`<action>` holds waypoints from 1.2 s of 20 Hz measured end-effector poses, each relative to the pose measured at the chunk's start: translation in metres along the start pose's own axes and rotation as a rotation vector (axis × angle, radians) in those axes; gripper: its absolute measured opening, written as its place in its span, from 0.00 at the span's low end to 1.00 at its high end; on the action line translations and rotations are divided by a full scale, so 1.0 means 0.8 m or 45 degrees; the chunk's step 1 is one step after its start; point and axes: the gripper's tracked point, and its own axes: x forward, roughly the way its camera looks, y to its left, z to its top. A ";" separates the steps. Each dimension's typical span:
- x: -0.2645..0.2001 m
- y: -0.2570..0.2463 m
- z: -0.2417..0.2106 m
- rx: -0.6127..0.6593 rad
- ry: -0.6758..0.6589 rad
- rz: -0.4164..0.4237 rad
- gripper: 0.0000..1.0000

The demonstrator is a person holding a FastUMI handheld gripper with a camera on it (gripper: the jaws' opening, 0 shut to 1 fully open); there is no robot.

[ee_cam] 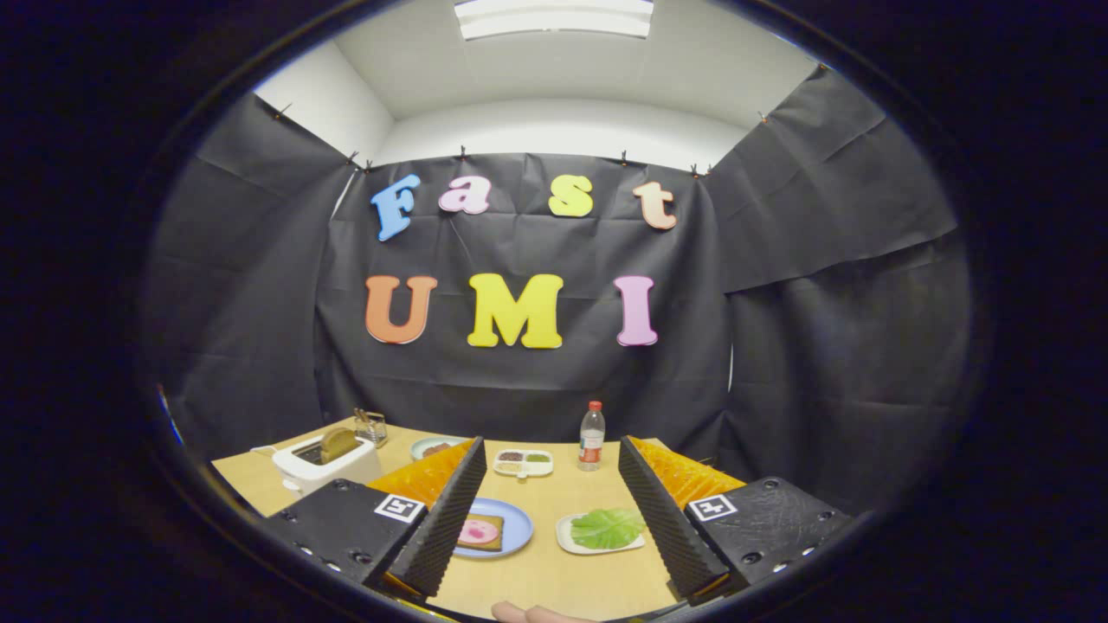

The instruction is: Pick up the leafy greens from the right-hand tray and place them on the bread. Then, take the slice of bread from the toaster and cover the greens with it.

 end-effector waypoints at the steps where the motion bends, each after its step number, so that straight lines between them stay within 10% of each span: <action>1: 0.011 -0.010 -0.007 0.010 0.016 -0.012 0.94; 24: 0.270 -0.174 -0.282 0.063 0.660 -0.142 0.96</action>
